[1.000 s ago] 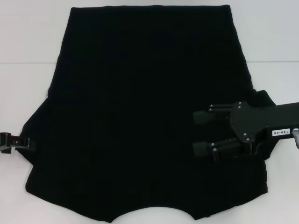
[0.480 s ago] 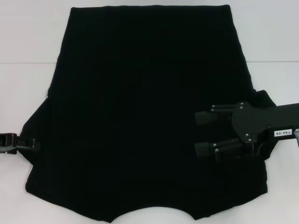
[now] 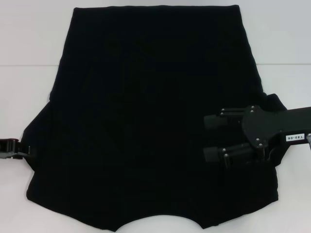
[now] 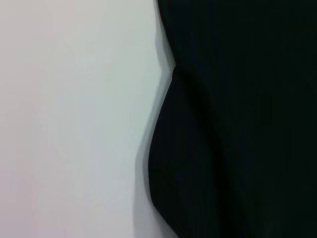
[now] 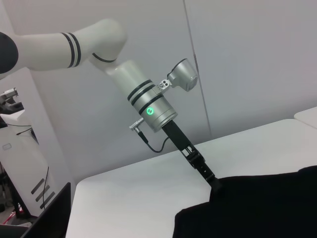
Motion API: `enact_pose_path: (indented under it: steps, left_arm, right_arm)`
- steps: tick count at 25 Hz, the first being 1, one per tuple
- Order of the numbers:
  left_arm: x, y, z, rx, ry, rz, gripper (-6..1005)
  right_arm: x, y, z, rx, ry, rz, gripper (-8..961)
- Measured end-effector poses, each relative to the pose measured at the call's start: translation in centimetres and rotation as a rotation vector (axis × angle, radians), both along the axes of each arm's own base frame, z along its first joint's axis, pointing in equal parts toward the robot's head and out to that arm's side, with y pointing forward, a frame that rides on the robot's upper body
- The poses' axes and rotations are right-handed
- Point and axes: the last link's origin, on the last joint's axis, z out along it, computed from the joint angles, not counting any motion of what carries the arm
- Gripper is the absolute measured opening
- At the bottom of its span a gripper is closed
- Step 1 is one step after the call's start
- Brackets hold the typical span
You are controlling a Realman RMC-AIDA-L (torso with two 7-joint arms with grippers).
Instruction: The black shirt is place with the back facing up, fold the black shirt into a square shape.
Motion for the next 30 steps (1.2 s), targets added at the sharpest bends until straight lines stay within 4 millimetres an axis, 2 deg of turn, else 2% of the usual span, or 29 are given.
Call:
enact_pose_path:
  steps: [11,16,21,30]
  left_arm:
    - [-0.2,0.3,-0.1,0.027,0.011,0.001,283]
    - [-0.5,0.3,-0.2,0.048,0.012,0.000,54]
    - [-1.0,-0.1,-0.4,0.073,0.003,0.010,10]
    - [-1.9,-0.7,1.3,0.126,-0.006,0.029,2]
  right_arm:
    - [0.0,0.0,0.0,0.002,-0.001,-0.001,911]
    - [0.1,0.0,0.0,0.006,-0.001,-0.001,912]
    - [0.1,-0.1,-0.2,0.004,0.003,-0.004,912]
    - [0.3,0.0,-0.1,0.016,0.016,-0.022,912]
